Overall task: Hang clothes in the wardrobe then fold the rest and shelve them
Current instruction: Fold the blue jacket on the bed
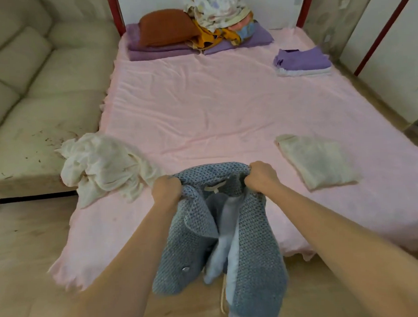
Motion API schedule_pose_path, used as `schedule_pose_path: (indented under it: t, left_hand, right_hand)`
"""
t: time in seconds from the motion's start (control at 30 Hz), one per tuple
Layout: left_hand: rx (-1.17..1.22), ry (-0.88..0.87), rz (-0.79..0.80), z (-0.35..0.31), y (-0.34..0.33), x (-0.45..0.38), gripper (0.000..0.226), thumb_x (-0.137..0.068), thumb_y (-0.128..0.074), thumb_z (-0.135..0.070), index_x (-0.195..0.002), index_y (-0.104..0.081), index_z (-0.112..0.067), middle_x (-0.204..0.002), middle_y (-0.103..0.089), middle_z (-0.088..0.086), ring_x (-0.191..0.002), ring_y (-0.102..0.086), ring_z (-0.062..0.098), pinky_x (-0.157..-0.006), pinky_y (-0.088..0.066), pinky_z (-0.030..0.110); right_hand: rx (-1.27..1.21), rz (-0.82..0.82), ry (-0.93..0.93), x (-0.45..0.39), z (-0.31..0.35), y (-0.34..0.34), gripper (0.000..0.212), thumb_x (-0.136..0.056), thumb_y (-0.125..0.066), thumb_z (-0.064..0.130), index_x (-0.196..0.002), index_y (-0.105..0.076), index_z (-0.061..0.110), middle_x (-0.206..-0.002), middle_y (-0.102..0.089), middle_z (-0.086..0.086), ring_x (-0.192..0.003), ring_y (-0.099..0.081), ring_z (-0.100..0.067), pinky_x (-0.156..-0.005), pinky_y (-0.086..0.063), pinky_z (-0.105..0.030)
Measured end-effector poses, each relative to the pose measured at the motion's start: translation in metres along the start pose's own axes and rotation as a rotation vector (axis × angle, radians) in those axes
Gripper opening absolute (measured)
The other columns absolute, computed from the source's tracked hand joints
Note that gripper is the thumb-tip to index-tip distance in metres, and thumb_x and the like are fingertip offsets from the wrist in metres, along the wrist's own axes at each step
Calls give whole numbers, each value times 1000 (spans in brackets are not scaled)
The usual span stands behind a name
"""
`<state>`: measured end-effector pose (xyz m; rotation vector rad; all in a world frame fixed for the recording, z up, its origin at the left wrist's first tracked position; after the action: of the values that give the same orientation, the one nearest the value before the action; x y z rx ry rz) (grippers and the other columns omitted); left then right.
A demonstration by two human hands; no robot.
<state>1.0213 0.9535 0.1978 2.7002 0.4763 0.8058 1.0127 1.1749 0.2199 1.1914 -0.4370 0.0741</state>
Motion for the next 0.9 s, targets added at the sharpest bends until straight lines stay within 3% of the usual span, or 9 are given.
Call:
schedule_pose_path:
  t: [0.1,0.2,0.27,0.33,0.47,0.57,0.67,0.77,0.9]
  left_hand:
    - [50,14,0,-3,-36,-34,5,-77,-45,-8,-72,-44,-10,-72,-46,11,-72,-55,30,-67,-52,47]
    - [-34,37,-18,-12,-78,-80,15,-85,-55,-12,-79,-42,-10,-74,-42,9,-60,-39,20,-53,-34,29]
    - [-119,72,-1,-21,-105,-114,21,-88,-63,-23,-91,-50,-7,-86,-51,12,-59,-40,16,-51,-33,25]
    - [-163,85,16,-31,-132,-158,49,-83,-70,-36,-117,-55,-4,-115,-56,16,-72,-52,19,-63,-46,31]
    - [-190,-4,59,-75,-172,-242,69,-83,-74,-33,-139,-44,-7,-124,-52,7,-90,-54,20,-81,-46,28]
    - [-262,-90,112,-92,-186,-275,83,-88,-68,-29,-153,-18,-18,-155,-14,12,-126,-43,29,-90,-40,29]
    - [-473,-133,123,-81,-195,-289,73,-94,-59,-22,-153,-17,-14,-159,3,10,-133,-38,30,-88,-37,28]
    - [-653,-197,189,-50,-206,-284,59,-95,-56,-21,-147,-31,-9,-155,-14,11,-137,-30,33,-106,-37,40]
    - [-828,-368,367,-19,-228,-263,47,-98,-51,-33,-141,-42,-15,-144,-34,4,-133,-33,27,-102,-42,40]
  right_hand:
    - [-218,38,-36,-56,-6,-27,4,-84,-52,3,-81,-52,6,-71,-50,-6,-73,-49,-26,-48,-28,-26]
    - [-447,89,-63,-119,-3,-43,17,-86,-47,3,-70,-45,8,-64,-44,-5,-63,-42,-24,-48,-24,-30]
    - [-554,105,-108,-166,0,-52,31,-90,-46,4,-62,-35,14,-60,-37,-4,-55,-33,-20,-49,-20,-33]
    - [-604,104,-155,-213,4,-56,34,-94,-46,8,-63,-35,17,-61,-37,-3,-54,-34,-18,-49,-24,-32]
    - [-717,34,-205,-312,28,-54,25,-94,-51,20,-70,-41,19,-73,-49,-5,-69,-51,-25,-66,-51,-41]
    - [-877,105,-155,-362,53,-48,12,-91,-54,25,-91,-50,14,-93,-59,-13,-88,-62,-32,-82,-55,-51]
    - [-975,317,-114,-385,65,-55,24,-97,-47,15,-115,-50,1,-109,-57,-27,-106,-59,-41,-92,-52,-49]
    - [-903,317,-144,-388,42,-77,17,-96,-47,8,-104,-61,5,-106,-65,-20,-92,-67,-32,-88,-55,-41]
    - [-623,219,-202,-397,-21,-110,18,-86,-50,7,-72,-62,12,-93,-70,-21,-91,-65,-38,-86,-52,-52]
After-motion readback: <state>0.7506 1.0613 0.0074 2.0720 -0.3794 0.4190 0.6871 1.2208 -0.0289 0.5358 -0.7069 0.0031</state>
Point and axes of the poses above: each hand's wrist, its own x-axis away from the middle knuckle, its own y-axis out of the back of the hand, z = x × y, the point moved 1 cm from there along -x, towards the middle knuckle
